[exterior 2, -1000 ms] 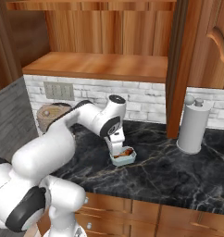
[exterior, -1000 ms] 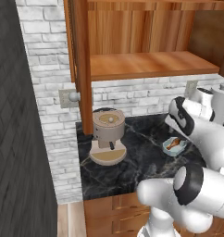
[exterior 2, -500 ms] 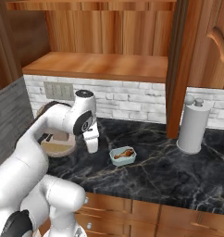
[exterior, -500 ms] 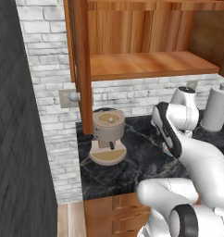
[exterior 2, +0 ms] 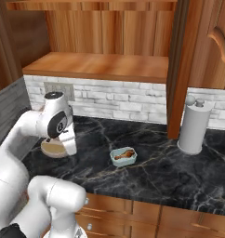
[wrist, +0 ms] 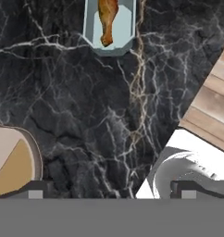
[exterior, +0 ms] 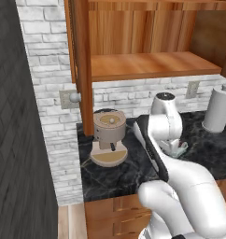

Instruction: Retrieve the tupperware from the cabinet, then place the raw meat into the tupperware to avoid contamination.

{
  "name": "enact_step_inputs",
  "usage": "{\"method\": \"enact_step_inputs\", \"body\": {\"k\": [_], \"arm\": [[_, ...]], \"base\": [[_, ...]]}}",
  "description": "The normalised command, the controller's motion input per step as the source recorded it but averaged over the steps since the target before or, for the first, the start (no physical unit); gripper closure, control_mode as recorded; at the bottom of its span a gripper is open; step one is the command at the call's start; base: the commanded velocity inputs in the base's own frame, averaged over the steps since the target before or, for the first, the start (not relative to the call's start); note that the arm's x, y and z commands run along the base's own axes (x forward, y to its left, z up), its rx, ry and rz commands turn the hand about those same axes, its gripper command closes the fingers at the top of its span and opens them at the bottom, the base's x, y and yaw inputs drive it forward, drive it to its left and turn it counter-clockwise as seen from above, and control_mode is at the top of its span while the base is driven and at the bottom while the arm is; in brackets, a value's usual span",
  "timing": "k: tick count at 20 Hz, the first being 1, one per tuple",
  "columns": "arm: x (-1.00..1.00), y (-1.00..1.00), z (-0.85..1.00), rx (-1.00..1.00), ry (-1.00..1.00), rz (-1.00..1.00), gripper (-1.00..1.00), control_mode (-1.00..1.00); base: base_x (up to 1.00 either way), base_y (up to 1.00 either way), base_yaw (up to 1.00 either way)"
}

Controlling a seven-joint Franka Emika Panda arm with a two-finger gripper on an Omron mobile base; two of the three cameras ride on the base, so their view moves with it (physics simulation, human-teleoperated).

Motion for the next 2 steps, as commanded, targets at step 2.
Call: {"method": "enact_step_inputs", "body": {"k": [2], "arm": [[0.00,0.02,0.00,-0.07,0.09,-0.02,-1.00,-1.00]], "base": [[0.00,0.00,0.00]]}}
